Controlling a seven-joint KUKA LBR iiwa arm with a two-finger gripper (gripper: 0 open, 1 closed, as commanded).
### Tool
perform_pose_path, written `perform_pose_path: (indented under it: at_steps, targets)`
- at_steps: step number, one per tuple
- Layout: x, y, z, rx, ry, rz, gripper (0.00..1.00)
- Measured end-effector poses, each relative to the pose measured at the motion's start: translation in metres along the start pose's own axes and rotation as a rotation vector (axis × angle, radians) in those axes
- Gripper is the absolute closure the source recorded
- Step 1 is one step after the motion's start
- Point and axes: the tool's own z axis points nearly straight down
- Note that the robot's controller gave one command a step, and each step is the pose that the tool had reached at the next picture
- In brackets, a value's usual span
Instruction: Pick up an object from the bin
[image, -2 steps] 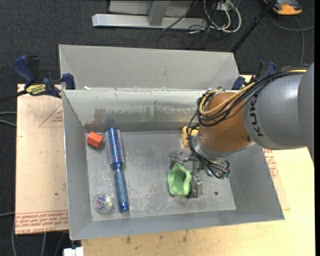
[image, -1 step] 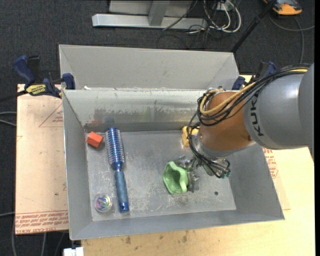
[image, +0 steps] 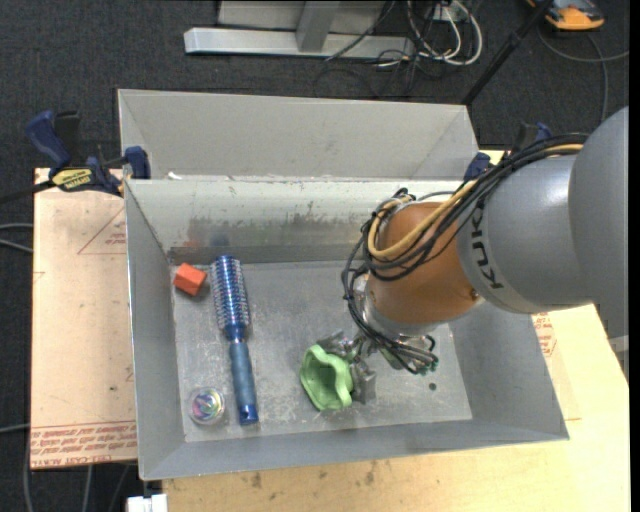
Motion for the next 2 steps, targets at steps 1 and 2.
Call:
perform_pose_path:
  at_steps: [1,2]
  targets:
    - [-0.019,-0.013,-0.123,0.007,-0.010,0.012,1.00]
    - [0.007,-0.017,-0.192,0.006,-0.004,-0.267,1.00]
